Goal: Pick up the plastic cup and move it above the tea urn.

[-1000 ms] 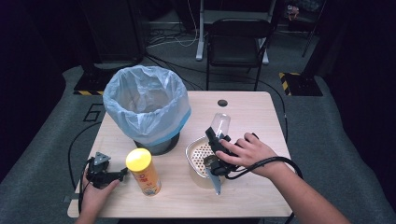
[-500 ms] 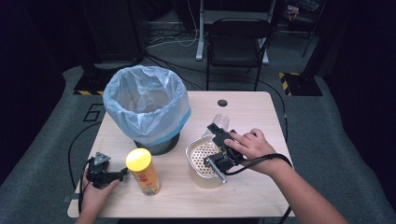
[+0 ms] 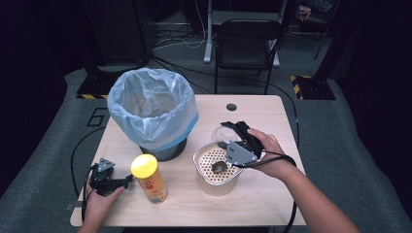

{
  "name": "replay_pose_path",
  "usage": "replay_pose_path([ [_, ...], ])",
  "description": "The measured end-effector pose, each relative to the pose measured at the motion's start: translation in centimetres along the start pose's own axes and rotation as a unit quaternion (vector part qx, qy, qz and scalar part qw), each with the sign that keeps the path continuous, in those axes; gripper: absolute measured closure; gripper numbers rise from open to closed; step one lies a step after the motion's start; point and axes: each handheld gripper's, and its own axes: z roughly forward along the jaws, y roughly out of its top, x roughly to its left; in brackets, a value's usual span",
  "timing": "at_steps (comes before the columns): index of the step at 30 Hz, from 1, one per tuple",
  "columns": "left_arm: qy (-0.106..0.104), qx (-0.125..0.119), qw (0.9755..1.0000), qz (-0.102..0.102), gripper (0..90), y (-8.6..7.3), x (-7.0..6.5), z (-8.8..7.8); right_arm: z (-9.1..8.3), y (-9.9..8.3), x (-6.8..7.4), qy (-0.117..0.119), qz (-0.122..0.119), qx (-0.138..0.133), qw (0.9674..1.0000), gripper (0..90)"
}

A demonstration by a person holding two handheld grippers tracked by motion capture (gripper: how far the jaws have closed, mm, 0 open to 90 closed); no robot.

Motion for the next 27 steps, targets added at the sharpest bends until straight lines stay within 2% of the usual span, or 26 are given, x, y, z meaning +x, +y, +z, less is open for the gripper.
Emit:
replay_pose_path([
  [3,0.0,-0.001,1.0,0.0,6.8,0.0,0.0,0.0,-0.1,-0.1,-0.5,0.005,0.035,-0.014,0.9993,34.6],
  [5,0.0,-0.001,1.0,0.0,6.8,0.0,0.0,0.0,-0.2,-0.3,-0.8,0.016,0.067,-0.025,0.9973,34.6],
  [7,0.0,-0.002,1.0,0.0,6.8,0.0,0.0,0.0,-0.2,-0.4,-1.1,0.027,0.097,-0.036,0.9943,34.5],
  [10,0.0,0.0,1.0,-0.001,6.8,0.0,0.0,0.0,-0.2,-0.6,-1.5,0.047,0.143,-0.053,0.9871,34.6],
  [11,0.001,0.0,1.0,-0.001,6.9,0.0,0.0,0.0,-0.1,-0.7,-1.6,0.052,0.152,-0.056,0.9854,34.6],
  [16,0.001,0.0,1.0,-0.002,6.9,0.0,0.0,0.0,-0.2,-0.8,-2.7,0.082,0.222,-0.063,0.9696,34.6],
  [18,0.001,0.0,1.0,-0.002,6.9,0.0,0.0,0.0,-0.3,-0.7,-3.4,0.098,0.257,-0.065,0.9592,34.5],
  [20,0.001,0.0,1.0,-0.003,6.9,0.0,-0.1,0.0,-0.4,-0.8,-4.1,0.112,0.3,-0.072,0.9447,34.3],
  [21,0.002,0.0,1.0,-0.002,6.9,0.0,0.0,0.0,-0.5,-0.8,-4.4,0.113,0.311,-0.072,0.941,34.2],
  [24,0.002,0.0,1.0,-0.002,7.0,0.0,0.0,0.0,-0.5,-0.8,-5.0,0.111,0.328,-0.068,0.9357,34.1],
  [25,0.002,0.0,1.0,-0.002,7.0,0.0,0.0,0.0,-0.5,-0.8,-5.0,0.111,0.328,-0.068,0.9357,34.1],
  [26,0.002,0.0,1.0,-0.002,7.0,0.0,0.0,0.0,-0.5,-0.8,-5.1,0.112,0.331,-0.069,0.9343,34.1],
  [27,0.002,0.0,1.0,-0.002,7.0,0.0,0.0,0.0,-0.5,-0.7,-5.3,0.116,0.338,-0.069,0.9315,34.1],
])
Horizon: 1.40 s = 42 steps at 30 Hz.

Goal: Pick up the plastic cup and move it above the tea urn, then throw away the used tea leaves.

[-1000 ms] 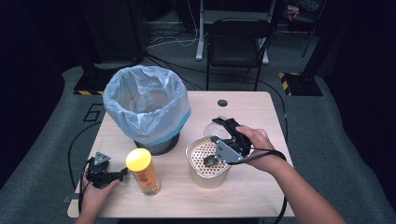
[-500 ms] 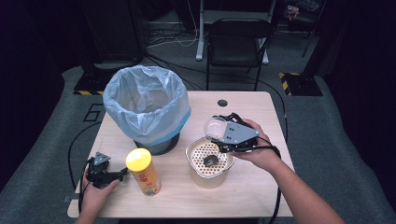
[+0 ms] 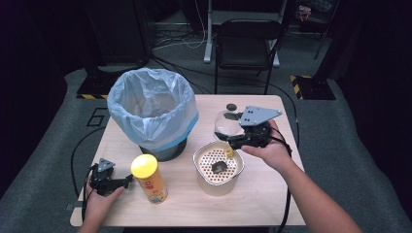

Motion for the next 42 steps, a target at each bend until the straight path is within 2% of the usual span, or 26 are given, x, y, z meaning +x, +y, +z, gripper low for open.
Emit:
replay_pose_path([
  [5,0.0,0.0,1.0,0.0,6.9,0.0,0.0,0.0,0.0,1.1,-0.3,0.017,0.02,0.009,0.9996,34.2],
  [10,0.0,-0.001,1.0,0.0,6.9,0.0,0.0,0.0,0.0,2.5,-1.0,0.018,0.034,0.013,0.9992,34.3],
  [21,0.0,0.002,1.0,0.0,6.8,0.0,0.0,0.0,0.8,5.0,-2.2,-0.006,0.044,0.027,0.9987,34.0],
  [30,-0.001,-0.001,1.0,-0.002,6.8,0.0,0.0,0.0,1.7,7.0,-3.1,-0.009,0.05,0.034,0.9981,34.0],
  [40,0.001,-0.002,1.0,-0.002,6.9,0.0,0.0,0.0,2.8,8.8,-4.1,-0.006,0.072,0.019,0.9972,33.9],
  [42,0.001,-0.002,1.0,-0.002,6.9,0.0,0.0,0.0,3.0,9.3,-4.3,-0.01,0.068,0.02,0.9974,33.7],
])
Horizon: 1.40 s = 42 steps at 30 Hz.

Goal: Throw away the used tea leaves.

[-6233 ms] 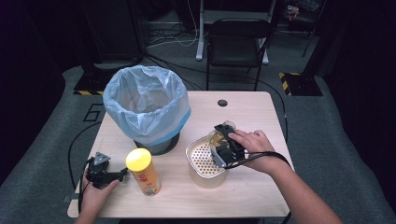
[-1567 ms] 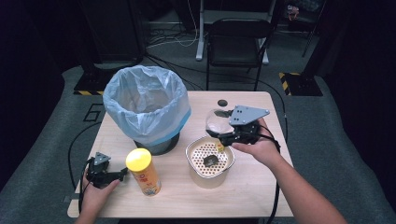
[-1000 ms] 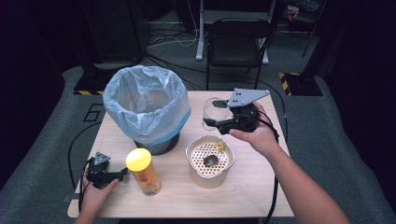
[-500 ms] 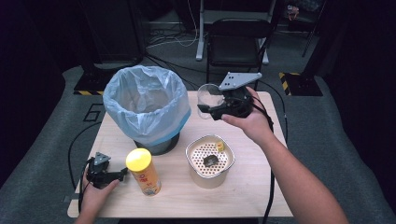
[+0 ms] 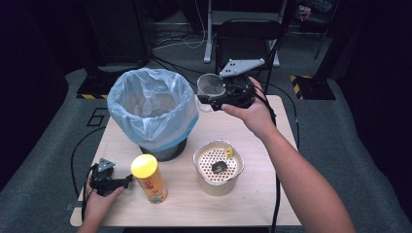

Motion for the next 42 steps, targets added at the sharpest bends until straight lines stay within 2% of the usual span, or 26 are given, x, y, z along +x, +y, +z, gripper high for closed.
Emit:
replay_pose_path([
  [6,0.0,0.0,1.0,0.0,6.9,0.0,0.0,0.0,1.2,1.6,-0.1,0.002,0.006,-0.007,1.0,33.4],
  [14,0.0,-0.002,1.0,-0.002,7.0,0.0,0.0,0.0,3.2,3.2,0.5,0.014,0.006,-0.014,0.9998,33.1],
  [23,0.0,-0.003,1.0,-0.001,7.0,0.0,0.0,0.0,5.1,4.0,1.0,0.015,0.011,-0.027,0.9995,32.4],
  [26,-0.002,0.009,1.0,0.002,7.1,0.1,0.1,-0.1,5.8,4.3,1.0,0.011,0.01,-0.028,0.9995,32.1],
  [28,-0.002,0.008,1.0,0.001,7.1,0.1,0.1,-0.1,6.3,4.5,1.2,0.014,0.015,-0.031,0.9993,31.9],
  [35,-0.001,0.008,1.0,0.002,7.5,0.1,0.1,-0.1,8.2,5.0,1.6,0.016,0.018,-0.026,0.9994,31.4],
  [42,-0.004,0.009,0.9999,0.0,8.4,0.1,0.1,-0.1,10.4,5.0,2.2,0.019,0.017,-0.006,0.9997,30.9],
])
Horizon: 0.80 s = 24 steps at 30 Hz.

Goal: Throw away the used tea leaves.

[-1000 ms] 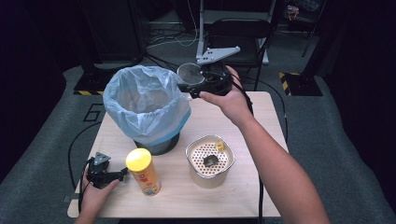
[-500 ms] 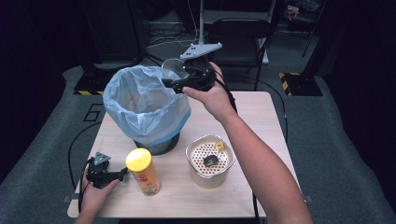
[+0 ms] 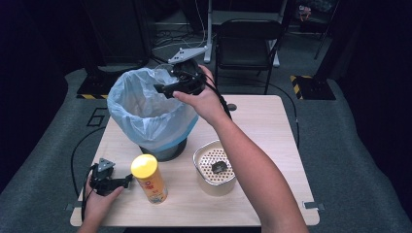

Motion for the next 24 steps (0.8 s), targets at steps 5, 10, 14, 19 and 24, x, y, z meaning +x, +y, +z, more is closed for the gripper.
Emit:
replay_pose_path([
  [5,0.002,-0.001,1.0,0.003,9.8,0.1,0.1,0.0,1.0,-0.1,0.2,-0.001,0.0,0.002,1.0,30.4],
  [10,0.002,-0.001,1.0,0.004,9.7,0.1,0.1,0.0,2.2,-0.4,0.2,-0.003,0.006,0.016,0.9999,29.8],
  [14,0.002,-0.001,1.0,0.004,9.7,0.1,0.1,0.0,3.1,-0.6,0.2,0.002,0.023,0.019,0.9996,28.1],
  [19,0.001,-0.001,1.0,0.002,9.6,0.1,0.1,0.0,3.8,-0.8,0.4,0.002,0.027,0.025,0.9993,16.4],
  [24,0.001,0.0,1.0,0.005,9.7,0.1,0.1,0.0,4.3,-1.1,0.8,-0.009,0.025,0.032,0.9991,6.2],
])
